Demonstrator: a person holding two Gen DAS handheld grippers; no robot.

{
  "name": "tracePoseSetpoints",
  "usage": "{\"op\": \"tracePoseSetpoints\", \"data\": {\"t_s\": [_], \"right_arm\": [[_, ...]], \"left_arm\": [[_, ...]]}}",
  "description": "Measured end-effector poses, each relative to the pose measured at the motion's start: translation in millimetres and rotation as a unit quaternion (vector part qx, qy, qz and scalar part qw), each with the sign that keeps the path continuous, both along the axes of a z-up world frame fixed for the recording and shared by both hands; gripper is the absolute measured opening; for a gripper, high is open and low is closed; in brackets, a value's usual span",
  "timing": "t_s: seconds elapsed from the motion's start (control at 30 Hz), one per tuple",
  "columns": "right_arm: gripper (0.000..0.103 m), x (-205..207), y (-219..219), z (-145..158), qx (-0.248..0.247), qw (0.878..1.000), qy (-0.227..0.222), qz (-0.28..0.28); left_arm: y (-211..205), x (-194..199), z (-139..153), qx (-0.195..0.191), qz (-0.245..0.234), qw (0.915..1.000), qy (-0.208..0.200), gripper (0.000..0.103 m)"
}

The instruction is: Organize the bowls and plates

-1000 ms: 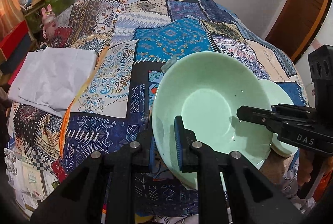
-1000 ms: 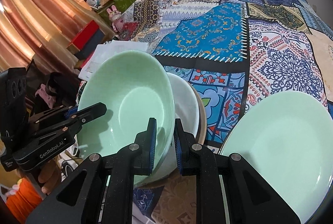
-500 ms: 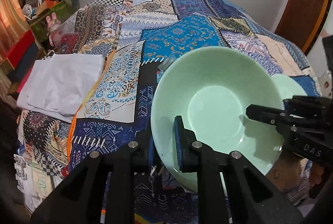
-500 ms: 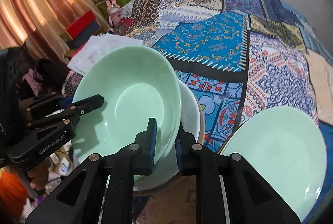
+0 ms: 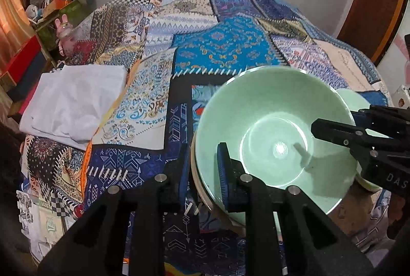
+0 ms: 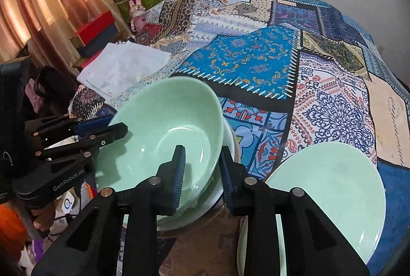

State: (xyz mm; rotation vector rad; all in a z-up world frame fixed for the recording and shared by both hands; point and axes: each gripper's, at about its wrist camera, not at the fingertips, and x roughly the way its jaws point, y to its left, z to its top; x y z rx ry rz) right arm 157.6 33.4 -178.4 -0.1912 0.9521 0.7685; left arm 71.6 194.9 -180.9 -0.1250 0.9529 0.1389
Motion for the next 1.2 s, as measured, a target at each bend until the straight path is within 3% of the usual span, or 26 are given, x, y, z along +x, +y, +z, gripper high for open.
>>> {"op": "tracePoseSetpoints", "data": {"t_s": [0.23,0.47,0.83,1.03,1.2], "right_arm": [[0.036,-4,-5,12,0.009,0.999,-0.031,-0.001],[0.043,3,-17,16,0.009,0.999,-0.032,-0.009],[0.047,8,-21,-5,-0.011,1.000,0.013,0.000],[0.047,13,-13,-17,-0.013,0.999,0.049,0.015],[0.047,15,-2,-26,-0.029,0.997,0.059,0.030]], "left_arm": [[-1,-7,22,-0.015,-0.012,0.9993,-0.031,0.020],[8,-20,34,-0.026,0.002,0.9983,-0.052,0.050],[20,-21,-6,-0.085,0.014,0.9962,0.008,0.054],[16,-15,-18,-0.110,0.009,0.9936,0.022,0.054],[8,-10,-28,-0.117,-0.003,0.9924,0.040,0.054]]}}
